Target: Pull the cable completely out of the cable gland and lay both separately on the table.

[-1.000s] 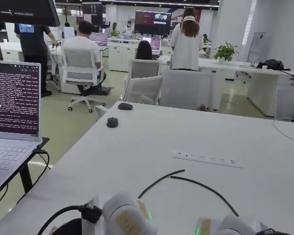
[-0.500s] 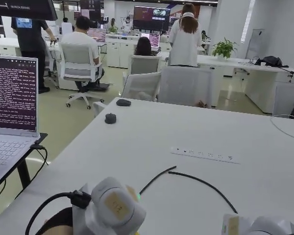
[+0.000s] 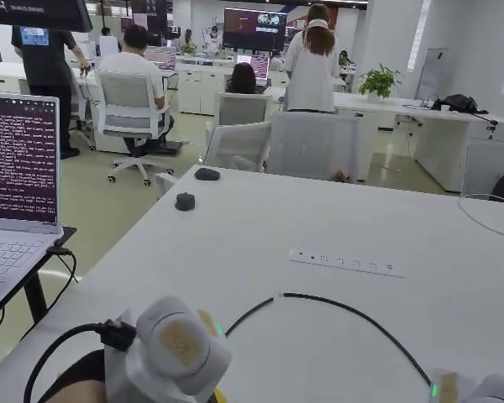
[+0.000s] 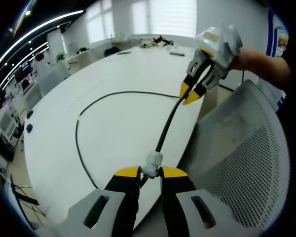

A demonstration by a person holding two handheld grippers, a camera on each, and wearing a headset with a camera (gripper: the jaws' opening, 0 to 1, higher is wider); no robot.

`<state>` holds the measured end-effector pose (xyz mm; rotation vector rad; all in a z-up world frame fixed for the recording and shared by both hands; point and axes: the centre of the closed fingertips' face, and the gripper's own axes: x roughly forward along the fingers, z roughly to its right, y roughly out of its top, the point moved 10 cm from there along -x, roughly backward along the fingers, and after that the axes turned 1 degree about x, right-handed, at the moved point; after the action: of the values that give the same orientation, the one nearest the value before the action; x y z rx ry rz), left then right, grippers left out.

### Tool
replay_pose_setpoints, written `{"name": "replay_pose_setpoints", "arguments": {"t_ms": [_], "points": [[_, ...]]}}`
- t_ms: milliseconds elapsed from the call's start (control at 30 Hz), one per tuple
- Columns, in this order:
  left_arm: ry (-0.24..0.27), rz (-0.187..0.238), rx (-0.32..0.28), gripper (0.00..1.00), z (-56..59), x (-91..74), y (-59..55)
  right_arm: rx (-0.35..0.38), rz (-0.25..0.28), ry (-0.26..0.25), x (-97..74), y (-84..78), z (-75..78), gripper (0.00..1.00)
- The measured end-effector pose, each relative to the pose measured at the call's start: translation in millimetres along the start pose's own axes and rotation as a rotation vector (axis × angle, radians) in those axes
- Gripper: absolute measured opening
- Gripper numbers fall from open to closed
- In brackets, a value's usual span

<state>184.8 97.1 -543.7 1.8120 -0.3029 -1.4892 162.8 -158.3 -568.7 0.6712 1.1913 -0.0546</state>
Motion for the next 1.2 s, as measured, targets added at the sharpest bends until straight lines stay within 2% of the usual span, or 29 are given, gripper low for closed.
{"name": "replay_pose_setpoints", "arguments": {"t_ms": [67,133,233,433,500,567,667,767,1067,1133,1200], "points": [[0.009,-0.012,0.009,0.16,-0.2,0.1,0.2,-0.039,-0.008,0.023,0.8,4.8,-5.3,0.13],[0.01,-0.013,0.011,0.16,-0.2,0.1,0.3,-0.038,-0.002,0.034,-0.1,14.2,-11.7,0.23],[0.005,-0.014,0.001,0.16,0.5,0.6,-0.8,-0.061,0.054,0.069,-0.9,32.8,-21.8,0.23],[-0.006,-0.025,0.027,0.16,7.8,4.3,2.3,-0.108,0.153,0.151,1.8,71.7,-43.2,0.22],[-0.01,-0.026,0.036,0.16,10.0,5.4,4.3,-0.115,0.156,0.171,4.7,77.7,-45.3,0.19],[-0.016,-0.021,0.045,0.16,12.0,5.4,6.4,-0.116,0.156,0.168,9.9,81.4,-45.3,0.2],[-0.026,-0.011,0.049,0.16,14.2,4.7,7.8,-0.134,0.143,0.168,14.0,82.0,-45.1,0.17],[-0.028,-0.014,0.05,0.16,14.0,5.3,7.2,-0.139,0.143,0.161,15.4,78.5,-41.9,0.03],[-0.044,0.012,0.049,0.16,12.9,8.1,12.7,-0.115,0.157,0.168,13.0,70.7,-36.2,0.02],[-0.006,-0.041,0.101,0.16,9.8,7.6,10.8,-0.118,0.131,0.153,12.9,66.7,-34.0,0.02],[-0.013,-0.03,0.081,0.16,8.7,8.6,9.2,-0.097,0.125,0.157,12.2,60.6,-30.8,0.02]]}}
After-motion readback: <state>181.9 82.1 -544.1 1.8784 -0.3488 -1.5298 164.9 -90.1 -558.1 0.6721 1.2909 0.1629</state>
